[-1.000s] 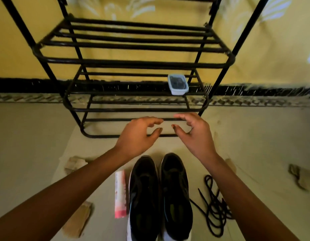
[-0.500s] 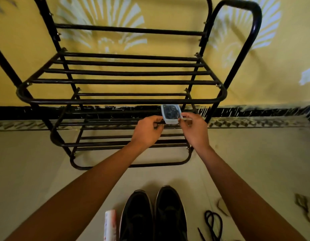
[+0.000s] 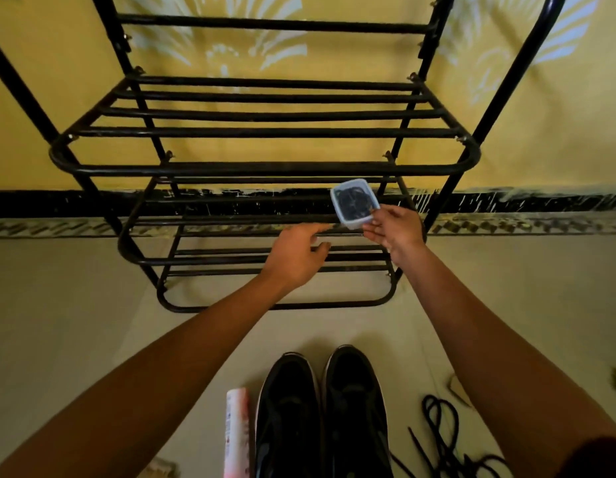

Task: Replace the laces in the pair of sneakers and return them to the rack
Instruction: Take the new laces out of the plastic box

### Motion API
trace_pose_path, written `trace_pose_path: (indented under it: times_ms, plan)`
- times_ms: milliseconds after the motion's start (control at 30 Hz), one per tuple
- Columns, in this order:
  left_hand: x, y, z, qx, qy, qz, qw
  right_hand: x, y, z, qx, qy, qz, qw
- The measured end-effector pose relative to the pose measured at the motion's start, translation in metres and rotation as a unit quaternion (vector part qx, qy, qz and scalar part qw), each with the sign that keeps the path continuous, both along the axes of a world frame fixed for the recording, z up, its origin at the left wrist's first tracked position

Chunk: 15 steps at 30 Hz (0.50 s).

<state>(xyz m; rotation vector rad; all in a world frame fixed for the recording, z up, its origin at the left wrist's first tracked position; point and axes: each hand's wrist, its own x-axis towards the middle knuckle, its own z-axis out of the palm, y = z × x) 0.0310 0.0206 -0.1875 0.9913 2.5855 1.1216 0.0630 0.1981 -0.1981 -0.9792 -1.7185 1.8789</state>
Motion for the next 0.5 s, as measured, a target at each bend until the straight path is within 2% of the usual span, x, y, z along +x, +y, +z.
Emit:
trace_pose_path:
  times_ms: [233,367,500]
  plan:
    - [0.028,-0.053,-0.003,-0.002,0.094,-0.013,0.996,0.05,-0.063,0.0,-0.066,0.034,0.039,0.996]
    - [0.049,-0.106,-0.03,-0.045,0.086,0.001,0.995,0.082,-0.104,-0.018,-0.102,0.041,0.035,0.993]
    - [0.071,-0.15,-0.074,-0.064,0.035,0.03,0.997,0.116,-0.152,-0.041,-0.124,0.037,0.033,0.991]
